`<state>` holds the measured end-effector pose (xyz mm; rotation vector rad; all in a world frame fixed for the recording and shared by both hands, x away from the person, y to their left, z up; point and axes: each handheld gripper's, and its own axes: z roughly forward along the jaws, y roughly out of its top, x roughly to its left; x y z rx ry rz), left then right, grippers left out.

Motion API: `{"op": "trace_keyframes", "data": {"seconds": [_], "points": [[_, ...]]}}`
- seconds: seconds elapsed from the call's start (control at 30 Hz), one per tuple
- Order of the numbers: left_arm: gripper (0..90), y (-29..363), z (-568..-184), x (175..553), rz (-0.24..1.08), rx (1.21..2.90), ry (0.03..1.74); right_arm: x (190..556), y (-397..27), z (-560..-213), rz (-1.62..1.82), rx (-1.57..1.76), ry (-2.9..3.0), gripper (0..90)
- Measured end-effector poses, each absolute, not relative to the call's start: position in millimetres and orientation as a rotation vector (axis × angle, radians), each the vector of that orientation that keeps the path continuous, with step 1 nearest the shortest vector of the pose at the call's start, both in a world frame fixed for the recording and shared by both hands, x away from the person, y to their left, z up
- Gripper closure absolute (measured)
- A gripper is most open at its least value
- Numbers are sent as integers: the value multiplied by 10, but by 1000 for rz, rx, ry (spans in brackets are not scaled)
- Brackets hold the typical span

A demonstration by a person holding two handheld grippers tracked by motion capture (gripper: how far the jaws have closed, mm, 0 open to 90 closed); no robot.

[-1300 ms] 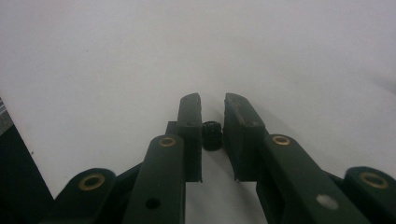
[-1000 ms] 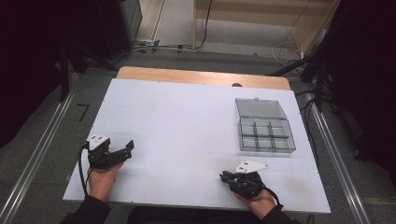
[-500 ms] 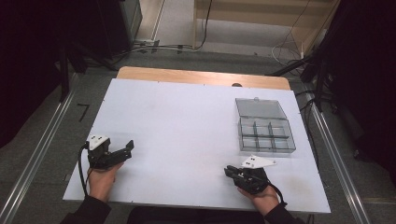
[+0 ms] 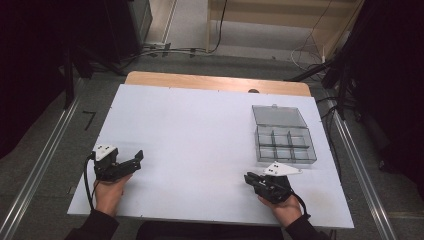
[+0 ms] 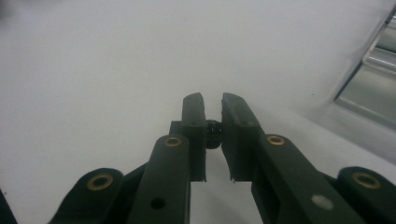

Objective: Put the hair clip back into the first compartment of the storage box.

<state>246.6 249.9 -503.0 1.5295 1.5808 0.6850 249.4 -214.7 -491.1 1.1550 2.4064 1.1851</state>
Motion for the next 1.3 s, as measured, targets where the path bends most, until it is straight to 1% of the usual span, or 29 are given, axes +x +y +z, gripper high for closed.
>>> {"op": "trace_keyframes", "data": {"seconds": [1.3], "points": [[97, 2490, -5043, 2479, 682, 1533, 1582, 2776, -2368, -4681, 1245, 1271, 2229, 775]]}}
